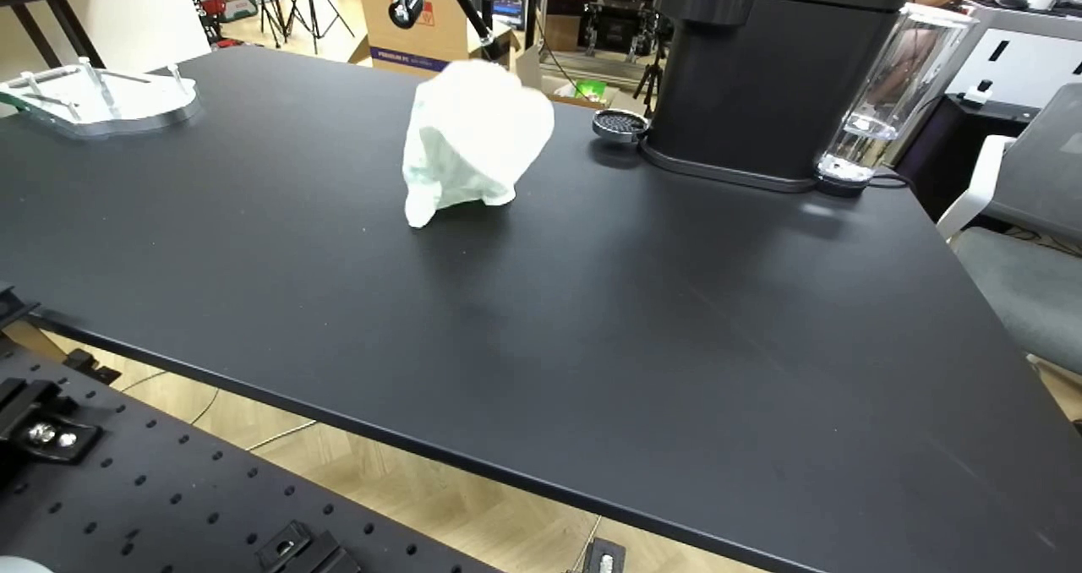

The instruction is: Take the cloth and put it on the table

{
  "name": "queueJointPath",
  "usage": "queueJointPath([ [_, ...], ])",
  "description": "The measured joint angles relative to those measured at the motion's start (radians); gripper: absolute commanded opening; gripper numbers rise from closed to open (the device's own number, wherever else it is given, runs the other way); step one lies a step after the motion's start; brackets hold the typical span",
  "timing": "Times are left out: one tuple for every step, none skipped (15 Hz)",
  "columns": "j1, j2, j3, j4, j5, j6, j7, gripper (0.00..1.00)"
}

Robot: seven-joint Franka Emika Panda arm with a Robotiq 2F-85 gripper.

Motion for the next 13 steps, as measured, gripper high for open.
queueJointPath([
  [0.002,0.003,0.000,0.000,0.002,0.003,-0.002,0.65],
  [0.004,0.005,0.000,0.000,0.004,0.007,-0.005,0.71],
  [0.006,0.006,0.001,0.000,0.005,0.010,-0.009,0.77],
  [0.008,0.006,0.001,0.000,0.005,0.013,-0.012,0.85],
  [0.010,0.006,0.003,0.001,0.005,0.014,-0.015,0.91],
  [0.012,0.005,0.006,0.001,0.004,0.014,-0.019,0.99],
  [0.015,0.004,0.009,0.001,-0.001,0.015,-0.022,1.00],
  [0.018,0.003,0.012,0.001,-0.007,0.015,-0.024,1.00],
  [0.021,0.000,0.015,0.001,-0.015,0.014,-0.024,1.00],
  [0.023,-0.002,0.018,0.001,-0.021,0.011,-0.025,1.00],
  [0.026,-0.005,0.020,0.001,-0.020,0.002,-0.031,1.00],
  [0.030,-0.008,0.021,0.002,-0.020,-0.017,-0.034,1.00],
  [0.033,-0.010,0.023,0.003,-0.023,-0.036,-0.035,1.00],
])
